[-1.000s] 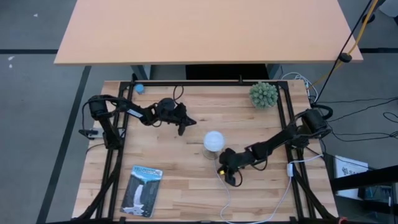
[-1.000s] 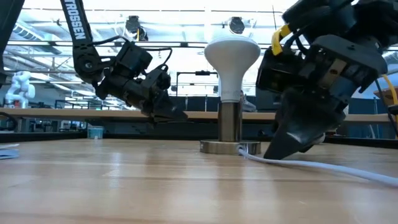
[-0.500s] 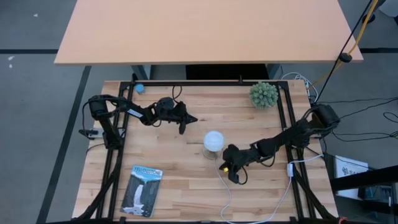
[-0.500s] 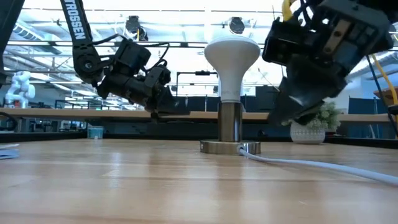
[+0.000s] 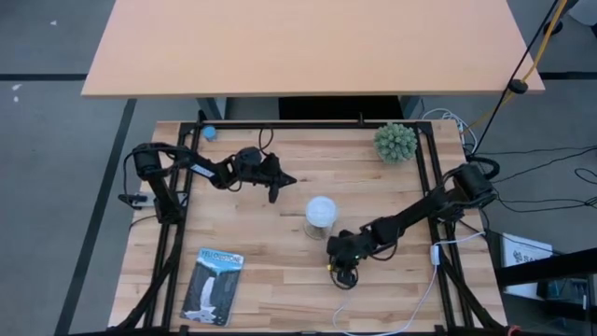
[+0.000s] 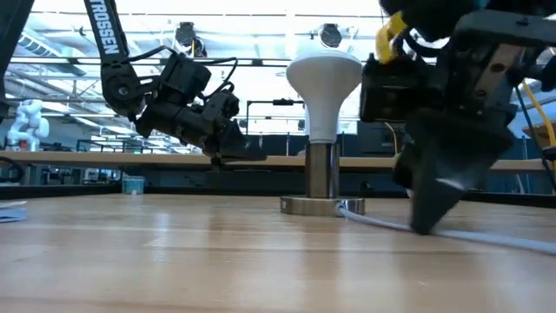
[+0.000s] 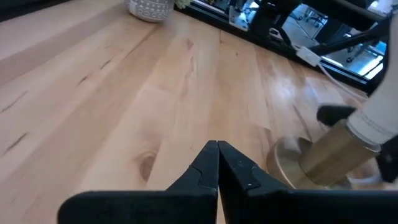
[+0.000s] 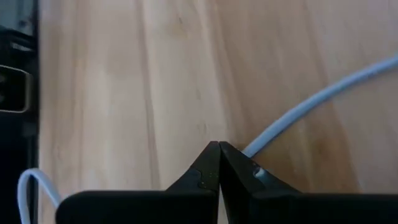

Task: Screw lightbulb
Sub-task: Insert the lightbulb into the lamp

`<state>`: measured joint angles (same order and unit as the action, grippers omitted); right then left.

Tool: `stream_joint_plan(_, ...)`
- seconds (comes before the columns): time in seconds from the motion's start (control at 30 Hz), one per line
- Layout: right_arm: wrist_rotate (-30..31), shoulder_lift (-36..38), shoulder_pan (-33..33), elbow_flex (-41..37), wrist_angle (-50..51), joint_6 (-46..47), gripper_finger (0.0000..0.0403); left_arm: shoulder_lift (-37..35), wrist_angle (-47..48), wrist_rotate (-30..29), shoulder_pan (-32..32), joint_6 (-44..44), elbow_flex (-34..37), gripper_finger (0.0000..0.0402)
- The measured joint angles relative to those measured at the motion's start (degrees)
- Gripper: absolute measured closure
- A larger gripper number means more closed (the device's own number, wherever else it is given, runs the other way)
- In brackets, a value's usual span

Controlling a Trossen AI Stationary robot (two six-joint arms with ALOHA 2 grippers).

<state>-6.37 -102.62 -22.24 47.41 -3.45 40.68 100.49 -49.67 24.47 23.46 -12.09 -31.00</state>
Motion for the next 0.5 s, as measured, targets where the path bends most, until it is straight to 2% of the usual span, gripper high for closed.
stream_joint_plan(0.13, 0.02, 2.2, 0.01, 2.96, 17.46, 0.67, 0.0403, 0.0, -0.01, 0.02, -0.8, 0.15, -0.02, 0.0402)
stream_joint_plan(0.3, 1.68, 7.35, 0.05, 2.86, 31.85, 0.69, 0.0403, 0.0, -0.2, 0.02, -1.04, 0.17, -0.04, 0.0402)
stream_joint_plan(0.4, 6.82, 10.17, 0.06, 3.0, 39.31, 1.64, 0.0403, 0.0, -0.15, 0.02, -1.02, 0.19, -0.04, 0.0402)
stream_joint_plan(0.5, 15.02, 10.49, 0.28, 2.76, 44.01, 2.38, 0.0403, 0.0, -0.15, 0.02, -1.02, 0.19, -0.04, 0.0402)
